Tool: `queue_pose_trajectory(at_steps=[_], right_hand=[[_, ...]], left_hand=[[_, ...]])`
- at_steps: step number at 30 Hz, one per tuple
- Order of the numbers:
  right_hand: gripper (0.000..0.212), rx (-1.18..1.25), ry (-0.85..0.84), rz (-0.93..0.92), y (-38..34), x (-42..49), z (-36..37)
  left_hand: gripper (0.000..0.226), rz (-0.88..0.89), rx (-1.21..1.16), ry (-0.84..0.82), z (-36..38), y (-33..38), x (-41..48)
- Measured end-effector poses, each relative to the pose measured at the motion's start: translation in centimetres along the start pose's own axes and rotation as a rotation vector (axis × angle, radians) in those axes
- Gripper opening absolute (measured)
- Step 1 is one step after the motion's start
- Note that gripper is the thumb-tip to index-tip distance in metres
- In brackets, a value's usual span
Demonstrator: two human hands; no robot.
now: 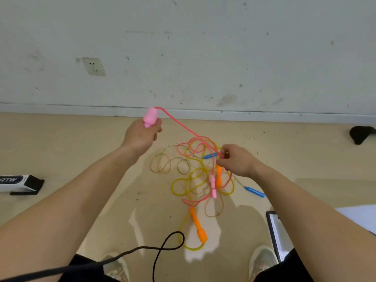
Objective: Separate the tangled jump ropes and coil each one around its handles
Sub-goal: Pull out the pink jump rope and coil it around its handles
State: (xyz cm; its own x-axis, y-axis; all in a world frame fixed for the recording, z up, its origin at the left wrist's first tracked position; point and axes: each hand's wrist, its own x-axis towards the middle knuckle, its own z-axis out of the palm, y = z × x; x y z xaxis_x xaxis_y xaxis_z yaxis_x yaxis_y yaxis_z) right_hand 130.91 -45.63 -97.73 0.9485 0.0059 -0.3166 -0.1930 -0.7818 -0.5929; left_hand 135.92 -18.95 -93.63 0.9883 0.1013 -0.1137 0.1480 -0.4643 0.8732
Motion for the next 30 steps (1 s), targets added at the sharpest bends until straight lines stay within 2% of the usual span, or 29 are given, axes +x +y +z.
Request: queue_pose_trajectory(at_steps=[2,4,6,9,12,14,17,20,22,25,28,30], right_hand=[[0.013,-0.161,-0.008,0.083,1.8,1.0,0.6],[0.026,-0.146,-0.041,0.179,2.7,1.4,0.9],[0.035,0.199,-0.099,0.255,2.3,1.6,1.1],[0.035,0.736,-0.077,0.193,-0.7,1.7,0.3],[0.034,1.143,-0.078,0.109,-4.0,1.9,-0.8],[0.032,1.314,-0.115,0.081,-5.2,2.0,-1.6],[0.033,1.462,-0.133,0.059,-6.1,1.8,-2.4],[0.037,1.61,-0.066,-0.001,-5.9,1.9,-3.5],[0.046,1.532,-0.032,-0.002,-5.1,2.0,-3.7],[0.047,1.149,-0.075,0.027,-3.6,1.7,-2.2],[0.045,0.863,-0.35,-0.027,-3.3,0.5,0.2],[0.034,0.654,-0.475,-0.068,-3.6,-0.6,1.4]], left_hand=[[0.032,-0.074,-0.158,-0.016,-0.1,0.0,0.4],[0.031,-0.142,-0.3,-0.058,0.2,-0.1,0.3],[0.028,-0.195,-0.305,-0.142,1.3,-0.7,0.0],[0.022,-0.214,-0.181,-0.336,3.8,-2.2,-0.7],[0.021,-0.045,-0.034,-0.472,5.9,-2.8,-1.7],[0.023,0.054,-0.022,-0.517,6.9,-2.3,-2.5],[0.016,0.149,-0.012,-0.48,7.6,-1.8,-2.6],[0.022,0.023,-0.102,-0.489,7.0,-0.9,-2.5],[0.026,-0.053,-0.24,-0.466,6.3,0.1,-2.4],[0.025,-0.128,-0.492,-0.426,5.3,2.4,-2.3],[0.025,-0.203,-0.71,-0.423,4.4,4.0,-2.2],[0.026,-0.208,-0.804,-0.406,3.9,4.5,-1.9]])
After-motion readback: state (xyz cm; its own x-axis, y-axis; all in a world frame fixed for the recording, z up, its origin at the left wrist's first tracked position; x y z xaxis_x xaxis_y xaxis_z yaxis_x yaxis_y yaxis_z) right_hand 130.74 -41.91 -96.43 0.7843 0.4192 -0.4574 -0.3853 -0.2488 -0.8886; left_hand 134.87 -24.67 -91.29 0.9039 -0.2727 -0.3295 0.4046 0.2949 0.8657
